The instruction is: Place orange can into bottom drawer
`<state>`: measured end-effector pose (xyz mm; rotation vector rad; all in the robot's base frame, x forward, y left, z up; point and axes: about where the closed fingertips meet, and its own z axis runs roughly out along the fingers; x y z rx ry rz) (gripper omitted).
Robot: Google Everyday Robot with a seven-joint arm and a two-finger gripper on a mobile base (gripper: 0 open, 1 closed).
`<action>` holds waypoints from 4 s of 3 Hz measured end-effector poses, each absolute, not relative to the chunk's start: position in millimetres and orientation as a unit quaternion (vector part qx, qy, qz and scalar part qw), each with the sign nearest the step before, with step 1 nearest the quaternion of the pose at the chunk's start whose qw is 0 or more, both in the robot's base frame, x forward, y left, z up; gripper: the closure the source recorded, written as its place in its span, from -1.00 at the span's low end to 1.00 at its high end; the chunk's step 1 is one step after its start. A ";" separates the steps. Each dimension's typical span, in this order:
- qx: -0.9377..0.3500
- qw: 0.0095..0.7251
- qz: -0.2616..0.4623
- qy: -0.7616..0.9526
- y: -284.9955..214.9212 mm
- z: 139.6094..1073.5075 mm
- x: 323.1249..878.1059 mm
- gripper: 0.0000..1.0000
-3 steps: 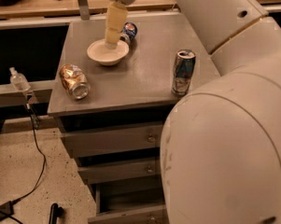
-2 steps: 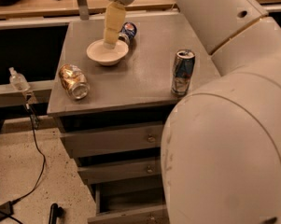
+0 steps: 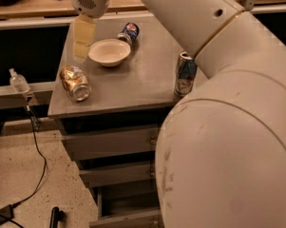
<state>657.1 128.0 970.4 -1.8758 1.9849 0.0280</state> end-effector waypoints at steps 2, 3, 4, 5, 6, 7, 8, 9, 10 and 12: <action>-0.587 0.183 -0.025 0.788 151.8 916.4 632.7 -1.00; -0.578 0.166 -0.012 0.799 159.0 892.2 624.5 -1.00; -0.579 0.146 0.024 0.802 166.2 868.4 618.9 -1.00; -0.583 0.120 0.045 0.802 176.6 841.6 610.4 -1.00; -0.586 0.104 0.051 0.802 181.5 825.8 606.7 -1.00; -0.587 0.103 0.052 0.802 182.3 823.8 606.6 -0.67; -0.587 0.102 0.052 0.801 183.0 822.0 606.4 -0.20; -0.588 0.100 0.052 0.801 183.8 819.7 606.3 0.43; -0.588 0.100 0.052 0.801 183.8 821.6 606.3 0.89; -0.683 0.147 0.081 0.711 148.2 876.8 577.6 1.00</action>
Offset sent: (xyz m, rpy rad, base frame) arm -0.0347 0.0245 -0.0842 -0.0427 0.0623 -0.3553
